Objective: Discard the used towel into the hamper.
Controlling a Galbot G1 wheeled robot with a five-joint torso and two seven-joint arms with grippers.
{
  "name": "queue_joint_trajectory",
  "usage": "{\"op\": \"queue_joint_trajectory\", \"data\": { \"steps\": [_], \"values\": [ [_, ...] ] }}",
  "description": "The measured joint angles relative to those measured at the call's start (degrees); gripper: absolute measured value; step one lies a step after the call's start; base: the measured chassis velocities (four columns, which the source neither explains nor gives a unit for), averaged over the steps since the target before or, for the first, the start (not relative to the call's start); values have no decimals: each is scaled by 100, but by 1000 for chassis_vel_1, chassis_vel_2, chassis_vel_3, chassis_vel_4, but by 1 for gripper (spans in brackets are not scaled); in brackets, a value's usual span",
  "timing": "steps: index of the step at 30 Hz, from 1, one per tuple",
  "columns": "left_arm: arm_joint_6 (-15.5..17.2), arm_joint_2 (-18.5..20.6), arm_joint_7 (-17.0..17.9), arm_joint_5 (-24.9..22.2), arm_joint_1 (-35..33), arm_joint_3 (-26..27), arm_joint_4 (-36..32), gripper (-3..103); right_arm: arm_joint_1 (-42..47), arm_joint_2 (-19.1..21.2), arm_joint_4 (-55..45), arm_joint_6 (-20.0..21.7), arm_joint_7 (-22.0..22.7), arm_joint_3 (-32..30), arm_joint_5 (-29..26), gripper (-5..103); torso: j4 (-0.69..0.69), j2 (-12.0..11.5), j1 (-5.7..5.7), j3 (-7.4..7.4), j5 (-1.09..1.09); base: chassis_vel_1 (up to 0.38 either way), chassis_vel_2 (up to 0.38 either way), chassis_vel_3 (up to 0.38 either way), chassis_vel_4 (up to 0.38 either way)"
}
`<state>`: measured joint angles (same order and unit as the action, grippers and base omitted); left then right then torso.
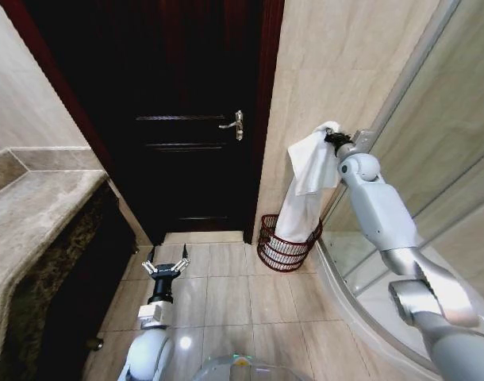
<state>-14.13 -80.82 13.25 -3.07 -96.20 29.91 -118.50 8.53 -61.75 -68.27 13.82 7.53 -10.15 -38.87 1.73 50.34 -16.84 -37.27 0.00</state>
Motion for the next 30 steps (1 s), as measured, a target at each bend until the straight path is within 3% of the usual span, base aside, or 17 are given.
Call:
{"op": "queue_joint_trajectory", "data": {
  "steps": [30],
  "values": [
    [-55, -7, -130, 21, -11, -26, 23, 100, 295, -60, 33, -57, -76, -144, 163, 6, 0, -743, 314, 428, 1, 0, 0, 0, 0]
  ]
}}
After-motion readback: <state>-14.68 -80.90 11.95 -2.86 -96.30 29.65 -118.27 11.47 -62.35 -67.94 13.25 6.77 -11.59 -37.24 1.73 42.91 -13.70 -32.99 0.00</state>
